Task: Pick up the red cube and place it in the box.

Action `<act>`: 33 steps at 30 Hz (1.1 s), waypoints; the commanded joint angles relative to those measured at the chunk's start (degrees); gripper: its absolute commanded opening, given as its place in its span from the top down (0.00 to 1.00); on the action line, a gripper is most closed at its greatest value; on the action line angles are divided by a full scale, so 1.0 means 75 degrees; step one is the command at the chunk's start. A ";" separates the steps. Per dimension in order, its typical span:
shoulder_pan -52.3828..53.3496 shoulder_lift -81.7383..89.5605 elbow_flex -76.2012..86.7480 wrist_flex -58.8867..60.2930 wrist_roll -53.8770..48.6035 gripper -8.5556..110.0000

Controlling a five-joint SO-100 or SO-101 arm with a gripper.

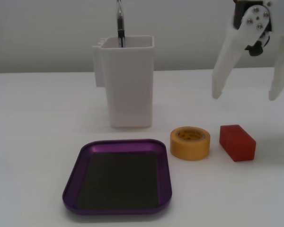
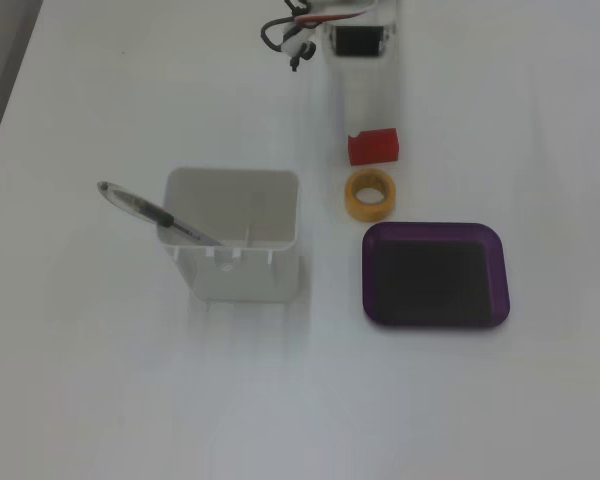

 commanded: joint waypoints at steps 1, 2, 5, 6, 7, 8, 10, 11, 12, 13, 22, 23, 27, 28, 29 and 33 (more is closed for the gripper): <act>-0.0563 -0.0223 -0.0340 0.0012 -0.0059 0.69; -0.0773 -0.0270 -0.0340 0.0000 -0.0059 0.69; -0.0926 -0.0434 -0.0328 -0.0152 -0.0070 0.69; -0.0926 -0.0492 -0.0316 -0.0246 -0.0070 0.69; -0.0926 -0.0551 -0.0305 -0.0305 -0.0070 0.69; -0.0926 -0.0609 -0.0258 -0.0398 -0.0070 0.69; -0.0926 -0.0727 -0.0129 -0.0609 -0.0070 0.69; -0.0926 -0.0797 -0.0059 -0.0715 -0.0070 0.69; -0.0926 -0.0879 0.0023 -0.0832 -0.0070 0.69; -0.0926 -0.0949 0.0117 -0.0937 -0.0070 0.69; -0.0926 -0.1523 0.0680 -0.1746 -0.0070 0.69; -0.0926 -0.1570 0.0680 -0.1746 -0.0070 0.69; -0.0914 -0.1828 0.0680 -0.1957 -0.0082 0.69; -0.0902 -0.1910 0.0680 -0.2051 -0.0082 0.69; -0.0844 -0.2016 0.0680 -0.2121 -0.0082 0.69; -0.0527 -0.2484 0.0680 -0.2367 -0.0375 0.75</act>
